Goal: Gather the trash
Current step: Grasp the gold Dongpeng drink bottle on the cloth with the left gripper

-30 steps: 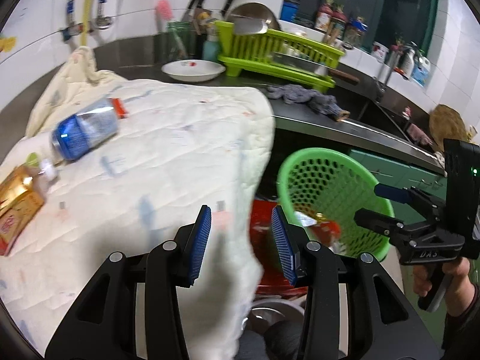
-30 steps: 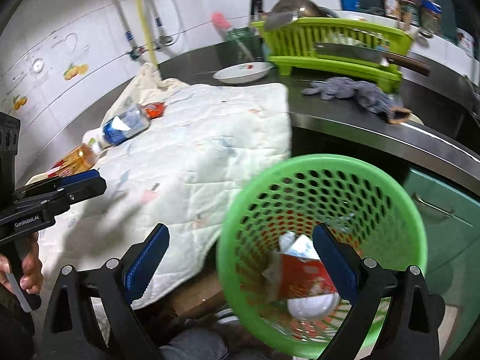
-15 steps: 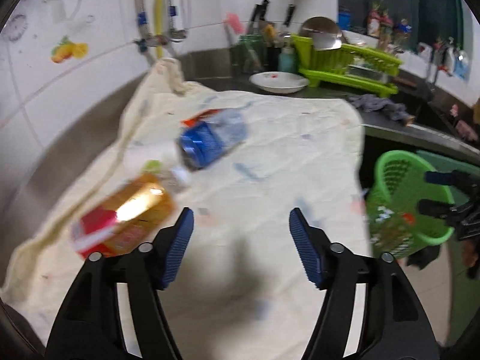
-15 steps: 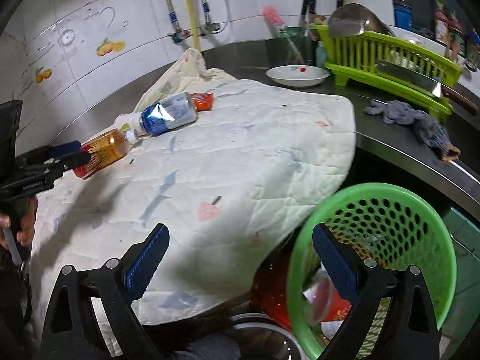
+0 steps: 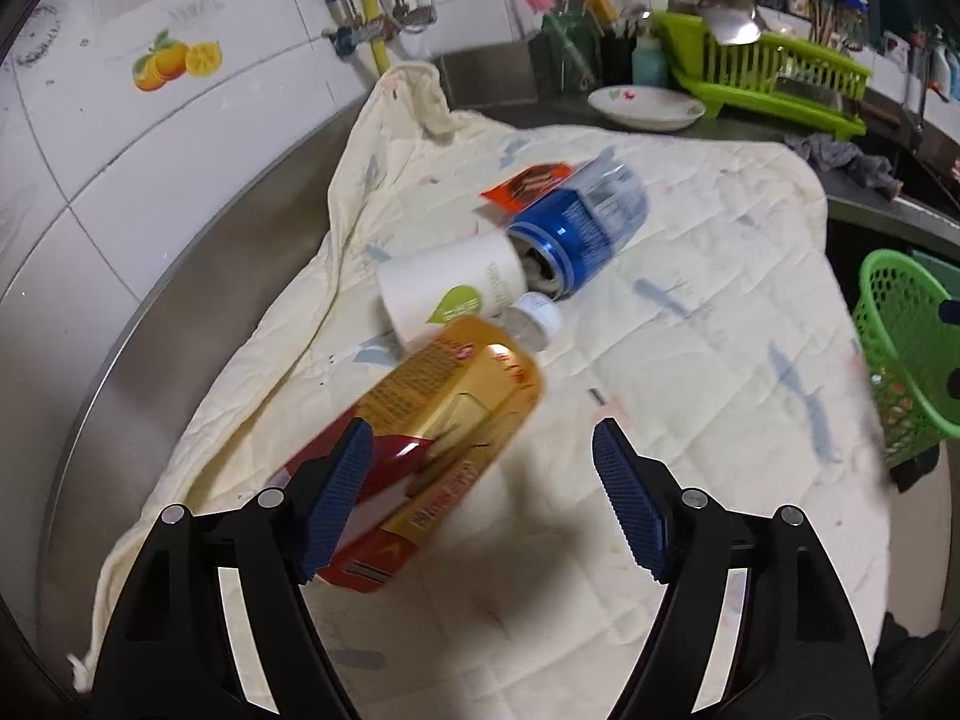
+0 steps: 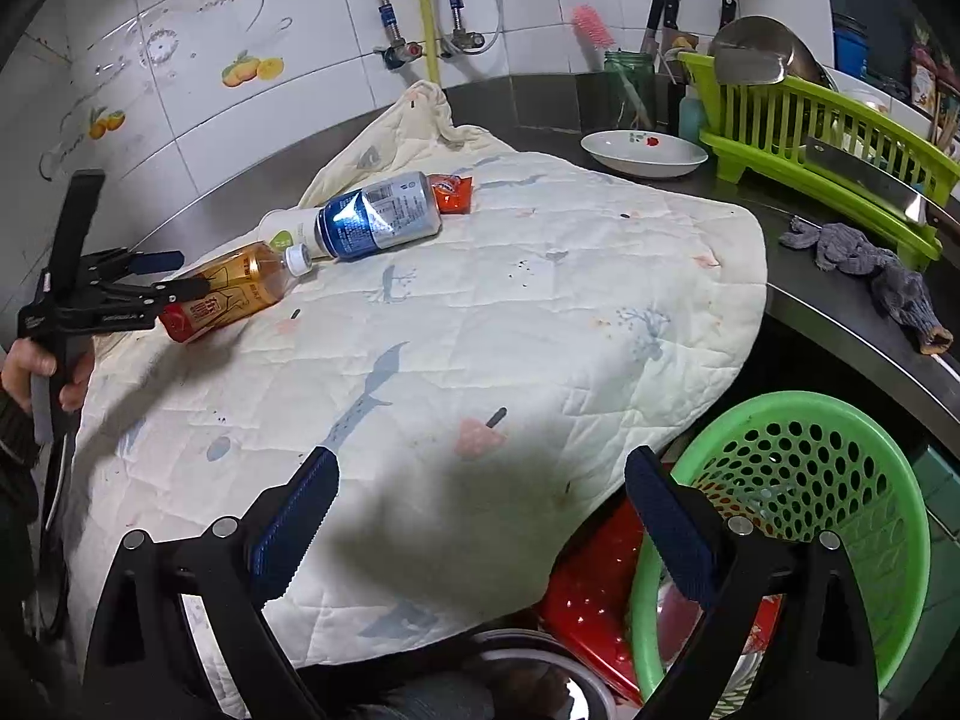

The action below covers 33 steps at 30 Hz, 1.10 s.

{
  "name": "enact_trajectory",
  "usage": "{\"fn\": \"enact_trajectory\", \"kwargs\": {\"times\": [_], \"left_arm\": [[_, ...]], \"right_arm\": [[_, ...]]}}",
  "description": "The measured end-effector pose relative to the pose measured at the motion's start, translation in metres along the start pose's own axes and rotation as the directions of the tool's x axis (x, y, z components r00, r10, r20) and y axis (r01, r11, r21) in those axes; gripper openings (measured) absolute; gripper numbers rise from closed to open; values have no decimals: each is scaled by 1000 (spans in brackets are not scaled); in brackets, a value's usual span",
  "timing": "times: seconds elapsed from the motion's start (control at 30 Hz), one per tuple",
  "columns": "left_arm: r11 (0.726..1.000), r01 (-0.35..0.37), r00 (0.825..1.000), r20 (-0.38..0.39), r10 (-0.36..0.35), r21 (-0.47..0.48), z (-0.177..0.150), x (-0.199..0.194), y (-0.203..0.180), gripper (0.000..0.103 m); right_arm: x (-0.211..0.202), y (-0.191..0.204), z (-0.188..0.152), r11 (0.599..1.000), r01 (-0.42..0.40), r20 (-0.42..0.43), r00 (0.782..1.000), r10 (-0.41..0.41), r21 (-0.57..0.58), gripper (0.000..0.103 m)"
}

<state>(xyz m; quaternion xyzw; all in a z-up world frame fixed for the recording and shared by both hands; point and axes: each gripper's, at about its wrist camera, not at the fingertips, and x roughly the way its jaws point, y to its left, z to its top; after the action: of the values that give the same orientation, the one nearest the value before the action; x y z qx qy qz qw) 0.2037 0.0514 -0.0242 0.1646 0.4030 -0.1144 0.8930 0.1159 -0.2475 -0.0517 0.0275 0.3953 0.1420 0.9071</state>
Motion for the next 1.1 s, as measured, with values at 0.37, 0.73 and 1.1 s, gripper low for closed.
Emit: {"fn": "enact_trajectory", "kwargs": {"times": [0.37, 0.73, 1.1], "left_arm": [[997, 30, 995, -96, -23, 65, 4, 32, 25, 76], [980, 104, 983, -168, -76, 167, 11, 44, 28, 87], [979, 43, 982, -190, -5, 198, 11, 67, 38, 87]], "right_arm": [[15, 4, 6, 1000, 1, -29, 1000, -1, -3, 93], [31, 18, 15, 1000, -16, -51, 999, 14, -26, 93], [40, 25, 21, 999, -17, -64, 998, 15, -36, 93]]}}
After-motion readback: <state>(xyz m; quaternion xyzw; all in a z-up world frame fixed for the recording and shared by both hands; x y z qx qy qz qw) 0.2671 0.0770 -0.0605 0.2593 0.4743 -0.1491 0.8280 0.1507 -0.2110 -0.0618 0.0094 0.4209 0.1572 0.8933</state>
